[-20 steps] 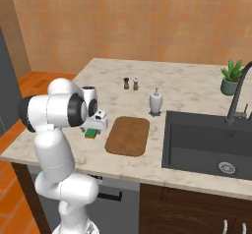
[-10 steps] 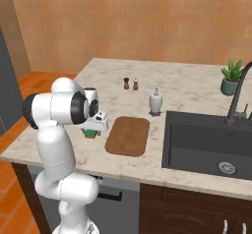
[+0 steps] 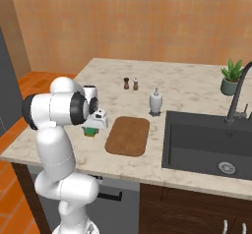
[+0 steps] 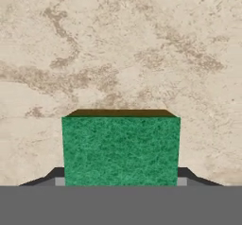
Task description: Pick up the sponge from the counter and clean the cutting board by briefly scrubbing or pressing down on the cutting board. Once finished, release the sponge.
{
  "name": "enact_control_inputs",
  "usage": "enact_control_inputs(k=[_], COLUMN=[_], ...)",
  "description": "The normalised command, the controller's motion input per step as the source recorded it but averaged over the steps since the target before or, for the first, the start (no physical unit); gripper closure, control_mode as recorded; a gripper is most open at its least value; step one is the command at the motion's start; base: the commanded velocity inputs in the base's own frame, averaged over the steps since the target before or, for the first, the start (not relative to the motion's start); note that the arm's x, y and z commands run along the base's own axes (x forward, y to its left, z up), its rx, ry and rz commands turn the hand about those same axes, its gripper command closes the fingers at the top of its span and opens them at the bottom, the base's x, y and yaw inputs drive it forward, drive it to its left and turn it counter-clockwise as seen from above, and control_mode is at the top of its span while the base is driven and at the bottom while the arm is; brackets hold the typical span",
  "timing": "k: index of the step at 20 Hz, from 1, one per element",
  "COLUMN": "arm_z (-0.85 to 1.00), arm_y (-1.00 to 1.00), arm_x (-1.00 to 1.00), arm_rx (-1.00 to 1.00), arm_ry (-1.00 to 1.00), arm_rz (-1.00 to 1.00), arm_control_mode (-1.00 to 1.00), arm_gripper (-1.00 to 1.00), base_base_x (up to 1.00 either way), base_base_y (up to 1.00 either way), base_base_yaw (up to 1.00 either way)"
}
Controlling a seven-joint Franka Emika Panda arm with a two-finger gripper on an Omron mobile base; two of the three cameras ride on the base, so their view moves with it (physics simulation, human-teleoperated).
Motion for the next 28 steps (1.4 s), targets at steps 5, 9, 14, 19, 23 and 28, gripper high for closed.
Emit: enact_control_inputs(k=[5, 9, 14, 19, 23, 28], arm_z=[0.41, 0.17, 0.00, -0.08, -0.03, -0.22], arm_y=[-0.18, -0.89, -0.70, -0.05, -0.17, -0.22], arm_x=[0.00, -0.09, -0.30, -0.53, -0.67, -0.07], arm_rx=[0.00, 0.00, 0.00, 0.00, 0.00, 0.00], arm_ry=[0.00, 0.00, -0.01, -0.07, -0.04, 0.01], arm_rz=[0.00, 0.00, 0.00, 0.05, 0.04, 0.00], arm_control_mode=[-1.00, -1.00, -1.00, -1.00, -1.00, -1.00], arm_gripper=[1.00, 1.00, 1.00, 1.00, 1.00, 1.00], base_base_x=[0.00, 0.00, 0.00, 0.00, 0.00, 0.00], base_base_y=[0.00, 0.00, 0.00, 0.00, 0.00, 0.00], base_base_yaw=[0.00, 0.00, 0.00, 0.00, 0.00, 0.00])
